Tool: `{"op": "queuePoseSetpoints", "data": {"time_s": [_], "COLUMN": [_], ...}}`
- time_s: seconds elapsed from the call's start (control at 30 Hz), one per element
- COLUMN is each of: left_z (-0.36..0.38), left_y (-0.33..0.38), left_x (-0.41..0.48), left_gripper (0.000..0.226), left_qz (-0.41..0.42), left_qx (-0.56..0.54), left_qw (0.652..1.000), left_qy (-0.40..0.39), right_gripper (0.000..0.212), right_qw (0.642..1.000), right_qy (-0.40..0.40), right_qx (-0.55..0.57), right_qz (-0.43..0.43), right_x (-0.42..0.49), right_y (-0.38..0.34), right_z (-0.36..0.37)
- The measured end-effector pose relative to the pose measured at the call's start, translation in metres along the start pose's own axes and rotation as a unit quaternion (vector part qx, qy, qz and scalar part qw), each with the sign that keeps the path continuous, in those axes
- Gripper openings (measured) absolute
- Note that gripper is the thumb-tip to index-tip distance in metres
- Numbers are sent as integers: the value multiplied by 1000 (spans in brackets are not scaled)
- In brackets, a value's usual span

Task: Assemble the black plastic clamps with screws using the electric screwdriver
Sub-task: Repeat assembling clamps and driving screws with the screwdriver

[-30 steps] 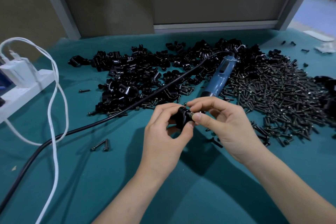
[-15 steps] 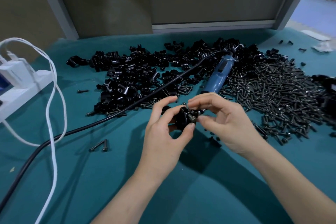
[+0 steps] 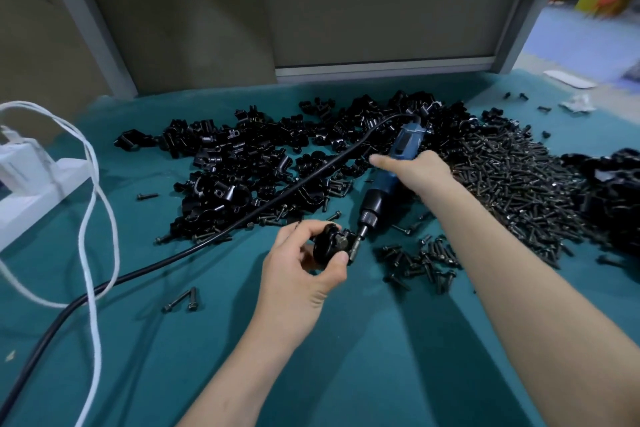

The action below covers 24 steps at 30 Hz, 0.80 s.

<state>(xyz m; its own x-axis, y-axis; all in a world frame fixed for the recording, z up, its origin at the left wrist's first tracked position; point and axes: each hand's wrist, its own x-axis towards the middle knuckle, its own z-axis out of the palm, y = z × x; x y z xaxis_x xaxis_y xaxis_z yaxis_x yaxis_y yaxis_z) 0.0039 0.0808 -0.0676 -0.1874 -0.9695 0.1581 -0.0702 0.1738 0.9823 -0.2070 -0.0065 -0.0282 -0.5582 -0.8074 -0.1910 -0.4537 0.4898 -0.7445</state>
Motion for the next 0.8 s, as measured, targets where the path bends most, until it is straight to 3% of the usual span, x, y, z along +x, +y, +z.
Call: {"op": "queuePoseSetpoints", "data": {"time_s": [0.13, 0.23, 0.33, 0.4, 0.5, 0.57, 0.7, 0.8], "left_z": [-2, -4, -4, -4, -7, -13, -21, -21], "left_y": [-2, -1, -3, -6, -7, -6, -9, -10], "left_x": [1, 1, 2, 2, 5, 7, 8, 8], "left_gripper": [31, 33, 29, 28, 28, 27, 22, 20], "left_qz": [-3, -9, -24, -39, -19, 8, 30, 31], "left_qx": [3, -13, -25, -25, 28, 107, 210, 231], "left_qw": [1000, 1000, 999, 999, 999, 993, 974, 969], "left_qy": [-14, -24, -24, -8, 28, 45, 75, 86], "right_gripper": [47, 36, 33, 27, 17, 24, 59, 60], "right_qw": [999, 981, 927, 866, 808, 783, 723, 703], "right_qy": [23, 19, 3, -28, -67, -72, -89, -72], "right_qx": [8, 188, 374, 496, 574, 603, 675, 702], "right_qz": [32, 32, -11, -48, -117, -134, -117, -88], "right_x": [5, 0, -9, -19, -35, -41, -43, -43], "right_y": [-6, -4, -14, -26, -41, -44, -40, -41], "right_z": [9, 5, -10, -23, -41, -47, -46, -34]}}
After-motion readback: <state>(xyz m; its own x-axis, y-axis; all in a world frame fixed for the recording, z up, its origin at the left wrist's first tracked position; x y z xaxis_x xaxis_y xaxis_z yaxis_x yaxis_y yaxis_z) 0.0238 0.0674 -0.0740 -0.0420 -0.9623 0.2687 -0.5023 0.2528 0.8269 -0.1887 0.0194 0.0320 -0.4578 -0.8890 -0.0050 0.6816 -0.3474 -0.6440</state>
